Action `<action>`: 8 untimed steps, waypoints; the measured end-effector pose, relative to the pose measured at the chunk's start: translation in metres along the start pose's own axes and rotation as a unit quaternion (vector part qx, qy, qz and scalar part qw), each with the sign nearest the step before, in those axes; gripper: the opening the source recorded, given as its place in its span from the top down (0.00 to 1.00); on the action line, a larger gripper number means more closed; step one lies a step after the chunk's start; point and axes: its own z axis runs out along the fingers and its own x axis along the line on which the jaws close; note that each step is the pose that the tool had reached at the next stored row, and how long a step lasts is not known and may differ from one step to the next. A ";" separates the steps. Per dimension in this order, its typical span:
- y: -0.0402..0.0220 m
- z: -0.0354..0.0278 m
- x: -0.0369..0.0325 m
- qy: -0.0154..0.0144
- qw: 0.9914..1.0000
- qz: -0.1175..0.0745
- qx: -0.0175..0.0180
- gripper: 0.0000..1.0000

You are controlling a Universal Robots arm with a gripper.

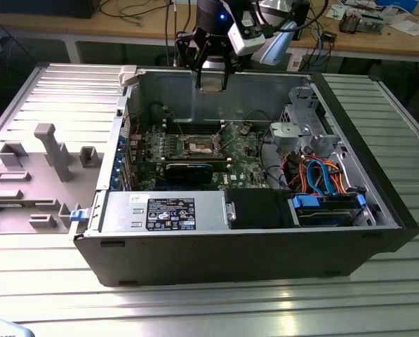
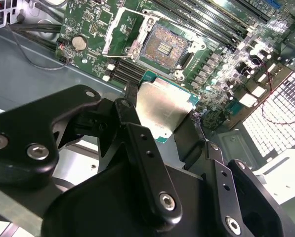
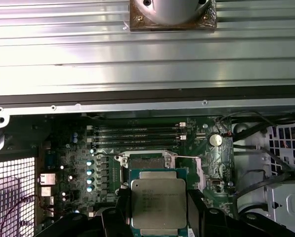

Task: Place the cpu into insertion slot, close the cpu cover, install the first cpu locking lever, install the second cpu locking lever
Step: 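Place the cpu into insertion slot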

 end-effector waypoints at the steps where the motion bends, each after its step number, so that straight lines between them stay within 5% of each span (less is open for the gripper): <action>1: 0.0000 0.0004 0.0000 0.000 1.000 0.000 0.000 0.46; 8: -0.0001 0.0010 0.0000 0.000 1.000 0.000 0.000 0.46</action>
